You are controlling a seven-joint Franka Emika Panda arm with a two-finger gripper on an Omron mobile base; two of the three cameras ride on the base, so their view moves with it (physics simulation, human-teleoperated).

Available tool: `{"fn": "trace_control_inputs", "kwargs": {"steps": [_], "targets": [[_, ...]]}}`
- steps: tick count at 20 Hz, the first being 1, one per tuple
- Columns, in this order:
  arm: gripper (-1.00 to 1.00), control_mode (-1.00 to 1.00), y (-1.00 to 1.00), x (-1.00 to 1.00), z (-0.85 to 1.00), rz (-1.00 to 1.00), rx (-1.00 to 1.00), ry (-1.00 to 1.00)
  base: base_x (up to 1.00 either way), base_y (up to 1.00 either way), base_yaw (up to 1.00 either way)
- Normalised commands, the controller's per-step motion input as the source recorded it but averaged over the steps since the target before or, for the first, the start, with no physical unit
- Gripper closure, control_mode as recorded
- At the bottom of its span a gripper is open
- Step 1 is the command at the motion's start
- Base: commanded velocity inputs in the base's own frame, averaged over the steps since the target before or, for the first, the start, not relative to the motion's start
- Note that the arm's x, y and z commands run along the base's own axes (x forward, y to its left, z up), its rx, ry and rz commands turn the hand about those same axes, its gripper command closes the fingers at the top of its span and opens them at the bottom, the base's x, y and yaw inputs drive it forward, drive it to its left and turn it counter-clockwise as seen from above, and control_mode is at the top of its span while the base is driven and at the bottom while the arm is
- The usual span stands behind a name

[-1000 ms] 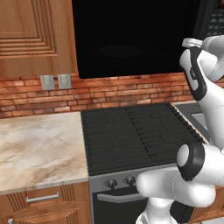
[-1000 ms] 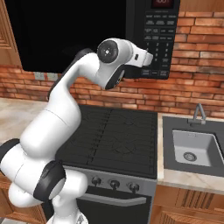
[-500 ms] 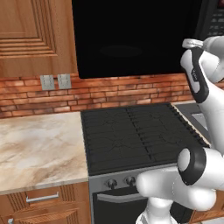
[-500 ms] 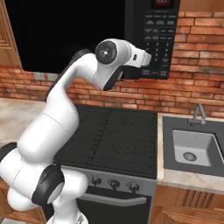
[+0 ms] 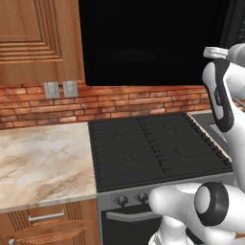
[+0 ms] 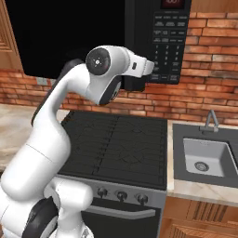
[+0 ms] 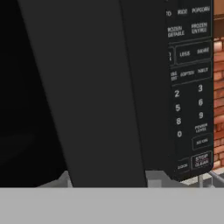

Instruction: Pick the cheese from the counter and place it in the microwave. Then turn on the microwave.

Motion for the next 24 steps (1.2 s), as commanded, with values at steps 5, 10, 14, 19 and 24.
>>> {"fn": "trace_control_inputs", "kwargs": {"steps": [5, 10, 14, 19, 24], "targets": [[1.00, -1.00, 0.09, -0.97, 0.28, 0.00, -0.02, 0.00, 0.00, 0.00, 0.00], [1.00, -1.00, 0.04, -1.00, 0.21, -0.03, -0.02, 0.00, 0.00, 0.00, 0.00], [1.00, -1.00, 0.00, -1.00, 0.19, -0.05, -0.03, 0.00, 0.00, 0.00, 0.00], [1.00, -1.00, 0.00, -0.92, 0.17, -0.06, -0.04, 0.00, 0.00, 0.00, 0.00], [-1.00, -1.00, 0.13, -0.66, 0.12, -0.04, -0.05, 0.00, 0.00, 0.00, 0.00]]}}
